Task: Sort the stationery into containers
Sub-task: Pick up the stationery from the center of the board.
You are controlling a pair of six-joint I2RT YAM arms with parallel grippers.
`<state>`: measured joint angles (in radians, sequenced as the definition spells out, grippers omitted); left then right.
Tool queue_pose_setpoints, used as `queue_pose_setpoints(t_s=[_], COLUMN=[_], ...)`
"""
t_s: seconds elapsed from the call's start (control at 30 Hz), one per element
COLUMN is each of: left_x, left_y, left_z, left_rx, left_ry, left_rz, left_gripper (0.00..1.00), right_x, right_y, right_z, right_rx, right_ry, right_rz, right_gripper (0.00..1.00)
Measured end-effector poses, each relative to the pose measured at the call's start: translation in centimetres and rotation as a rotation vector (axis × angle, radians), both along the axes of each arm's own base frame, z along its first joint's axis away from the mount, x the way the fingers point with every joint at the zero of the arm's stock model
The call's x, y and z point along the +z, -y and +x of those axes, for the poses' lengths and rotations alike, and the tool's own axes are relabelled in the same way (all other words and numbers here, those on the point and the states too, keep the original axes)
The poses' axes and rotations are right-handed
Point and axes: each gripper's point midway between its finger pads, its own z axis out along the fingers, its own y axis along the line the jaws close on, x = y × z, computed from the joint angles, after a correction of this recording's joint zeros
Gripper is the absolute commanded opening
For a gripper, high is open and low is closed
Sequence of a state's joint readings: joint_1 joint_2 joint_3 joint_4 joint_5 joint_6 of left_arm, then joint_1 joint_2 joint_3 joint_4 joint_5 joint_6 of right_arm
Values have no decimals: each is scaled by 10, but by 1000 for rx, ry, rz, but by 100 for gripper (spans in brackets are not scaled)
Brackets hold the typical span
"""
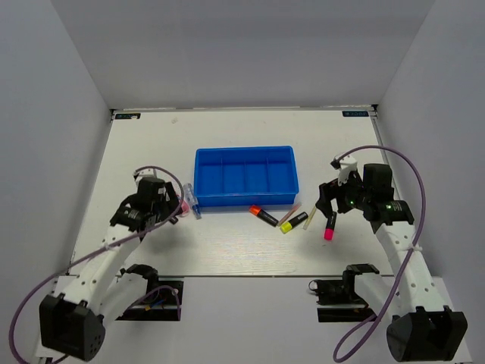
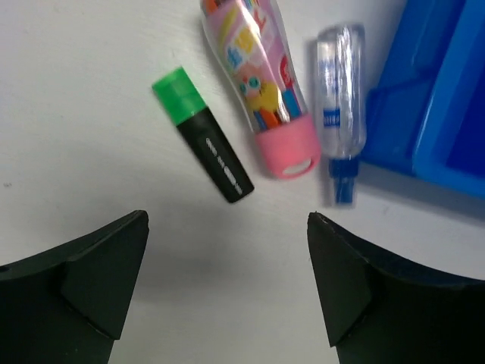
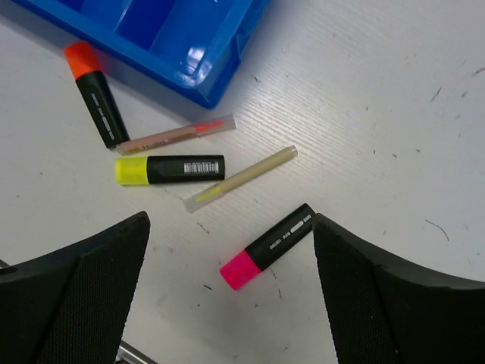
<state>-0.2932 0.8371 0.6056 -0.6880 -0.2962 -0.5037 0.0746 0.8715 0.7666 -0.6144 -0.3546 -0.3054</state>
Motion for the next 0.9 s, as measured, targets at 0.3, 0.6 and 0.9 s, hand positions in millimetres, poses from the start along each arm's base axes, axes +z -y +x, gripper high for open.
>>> queue_pose_setpoints(t_s=[0.3,0.6,0.9], left_x=[18,-14,-53], left_y=[-7,-16,-8], left_z=[94,118,116], left_rx=[158,282,312], left_ry=[-71,-200,-305], left_rz=[-40,-96,-141], left_gripper=[71,82,76], right_x=[-4,-4,-5], right_y=[-12,-12,-10], right_z=[-7,-6,-5], right_rx=[49,49,43], right_ry=[18,21,24], right_rz=[40,23,8], right_gripper=[53,59,59])
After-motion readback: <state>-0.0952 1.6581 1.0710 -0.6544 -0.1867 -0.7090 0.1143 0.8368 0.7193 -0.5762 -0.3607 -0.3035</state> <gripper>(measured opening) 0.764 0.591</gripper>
